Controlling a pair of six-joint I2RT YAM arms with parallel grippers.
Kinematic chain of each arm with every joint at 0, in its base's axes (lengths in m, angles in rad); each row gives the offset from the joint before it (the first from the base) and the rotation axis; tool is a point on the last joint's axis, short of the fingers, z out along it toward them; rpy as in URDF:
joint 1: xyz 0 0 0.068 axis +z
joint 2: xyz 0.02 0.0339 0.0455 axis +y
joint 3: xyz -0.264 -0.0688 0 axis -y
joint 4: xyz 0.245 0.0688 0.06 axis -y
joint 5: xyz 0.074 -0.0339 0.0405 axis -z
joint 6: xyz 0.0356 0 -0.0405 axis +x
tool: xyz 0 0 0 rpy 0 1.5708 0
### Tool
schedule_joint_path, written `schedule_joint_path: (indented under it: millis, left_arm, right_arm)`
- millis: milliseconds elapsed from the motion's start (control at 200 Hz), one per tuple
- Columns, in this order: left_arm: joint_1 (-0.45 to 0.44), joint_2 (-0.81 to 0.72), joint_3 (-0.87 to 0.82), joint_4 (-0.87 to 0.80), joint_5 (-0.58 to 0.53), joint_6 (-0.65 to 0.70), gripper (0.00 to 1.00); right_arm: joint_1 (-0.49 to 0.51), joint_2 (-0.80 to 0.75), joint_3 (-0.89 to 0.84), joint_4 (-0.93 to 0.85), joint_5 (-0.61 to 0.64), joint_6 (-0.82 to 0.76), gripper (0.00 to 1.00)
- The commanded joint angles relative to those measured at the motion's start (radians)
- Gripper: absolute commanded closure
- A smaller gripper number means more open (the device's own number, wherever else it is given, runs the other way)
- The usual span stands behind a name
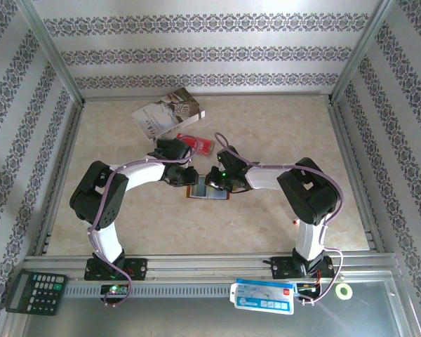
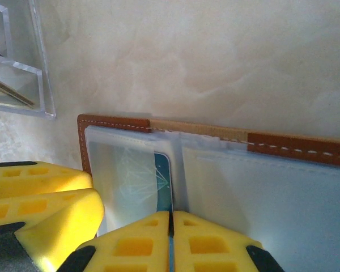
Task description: Take the credit cards out of the card holder
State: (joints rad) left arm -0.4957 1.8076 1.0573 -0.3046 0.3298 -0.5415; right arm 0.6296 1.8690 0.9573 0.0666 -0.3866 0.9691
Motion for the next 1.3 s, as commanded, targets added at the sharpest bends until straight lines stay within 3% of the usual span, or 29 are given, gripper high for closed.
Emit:
schedule_joint_path:
  millis: [0,445,834,1294]
  left_arm:
    - [-0.011,0.028,-0.007,-0.068,-0.020,0.029,0.74]
    - [-0.011,-0.063,0.035,-0.126,-0.008,0.063,0.66]
    - [-0.014,-0.034,0.042,-0.049,0.087,0.032,0.75]
    - [-0.016,0.029,0.060,-0.062,0.066,0.037,0.75]
  right_arm:
    - [-0.005,0.007,-0.010,0.018,-0.005,-0.006,0.93]
    - [-0.041,-0.051,-0.058,0.009,0.025,-0.029,0.94]
    - [-0.039,-0.044,-0.052,0.035,-0.007,-0.011,0.92]
    - [-0.044,-0.090,-0.048,-0.021,0.022,-0.014,0.93]
